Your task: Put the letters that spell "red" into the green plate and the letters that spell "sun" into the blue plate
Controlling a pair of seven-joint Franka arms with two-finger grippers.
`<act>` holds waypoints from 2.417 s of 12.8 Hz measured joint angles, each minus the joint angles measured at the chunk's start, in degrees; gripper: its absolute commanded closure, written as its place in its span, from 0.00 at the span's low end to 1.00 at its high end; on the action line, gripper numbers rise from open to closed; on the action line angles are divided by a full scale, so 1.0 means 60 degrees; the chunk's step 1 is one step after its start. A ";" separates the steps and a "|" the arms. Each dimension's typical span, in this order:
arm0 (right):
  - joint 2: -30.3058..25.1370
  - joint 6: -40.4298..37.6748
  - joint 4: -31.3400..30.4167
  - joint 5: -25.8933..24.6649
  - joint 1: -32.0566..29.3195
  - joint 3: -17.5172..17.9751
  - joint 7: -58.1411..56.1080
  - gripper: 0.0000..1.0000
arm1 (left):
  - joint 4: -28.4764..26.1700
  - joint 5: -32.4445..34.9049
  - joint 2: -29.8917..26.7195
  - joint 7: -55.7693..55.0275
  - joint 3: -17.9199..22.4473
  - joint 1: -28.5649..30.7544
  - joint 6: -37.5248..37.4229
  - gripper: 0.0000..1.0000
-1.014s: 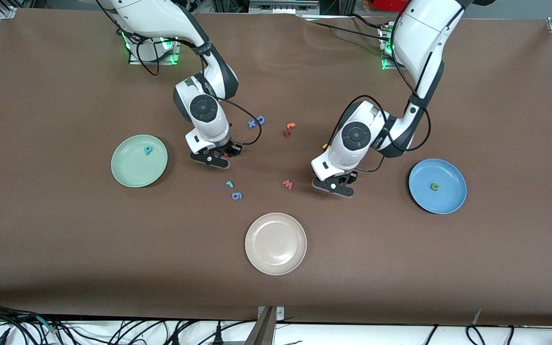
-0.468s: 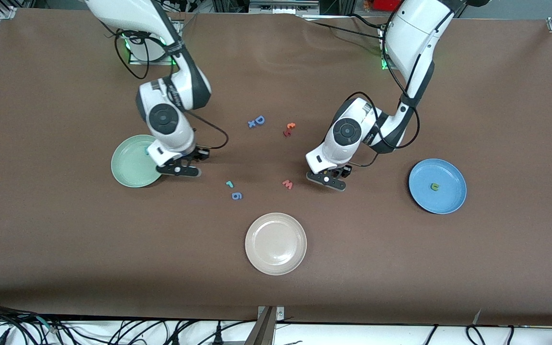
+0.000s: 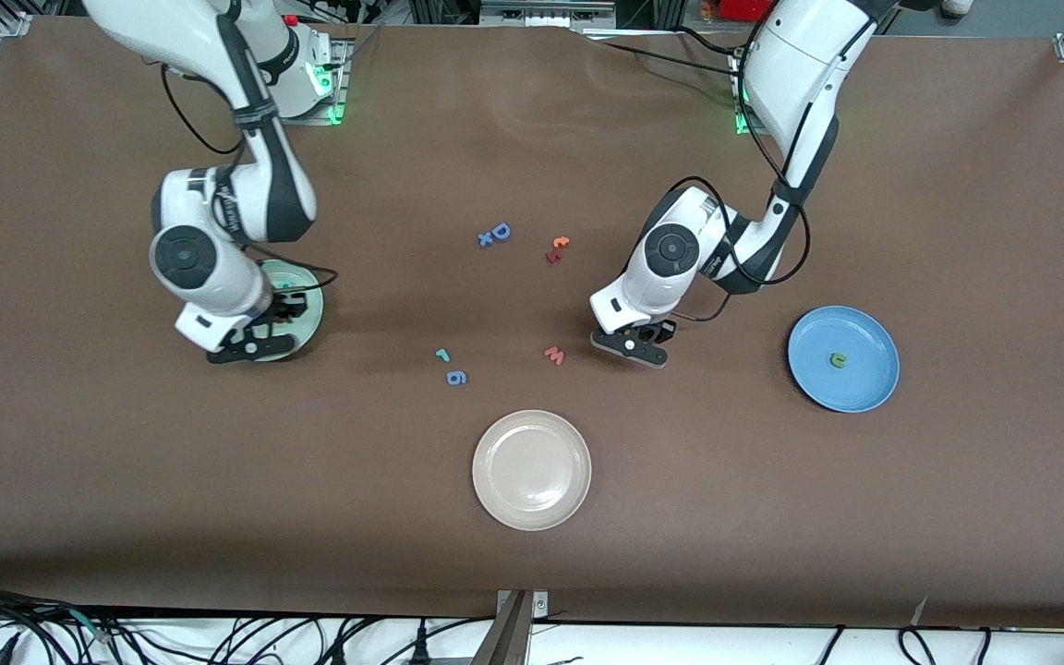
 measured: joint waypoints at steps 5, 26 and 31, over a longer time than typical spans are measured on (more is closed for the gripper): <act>0.0349 0.0055 -0.0824 0.0001 -0.1149 -0.0013 -0.1451 0.46 | 0.0005 0.0002 -0.0065 0.0132 0.0247 0.0038 0.0098 0.85; 0.2604 0.0149 0.3965 0.1003 -0.0903 0.3587 -0.1353 0.51 | -0.0560 0.0002 -0.0977 0.8570 0.0771 0.5052 -0.1360 0.14; 0.2744 0.0245 0.3987 0.1037 -0.0774 0.3883 -0.1173 0.49 | -0.0393 -0.0819 -0.1085 0.8363 0.0553 0.4844 -0.1706 0.17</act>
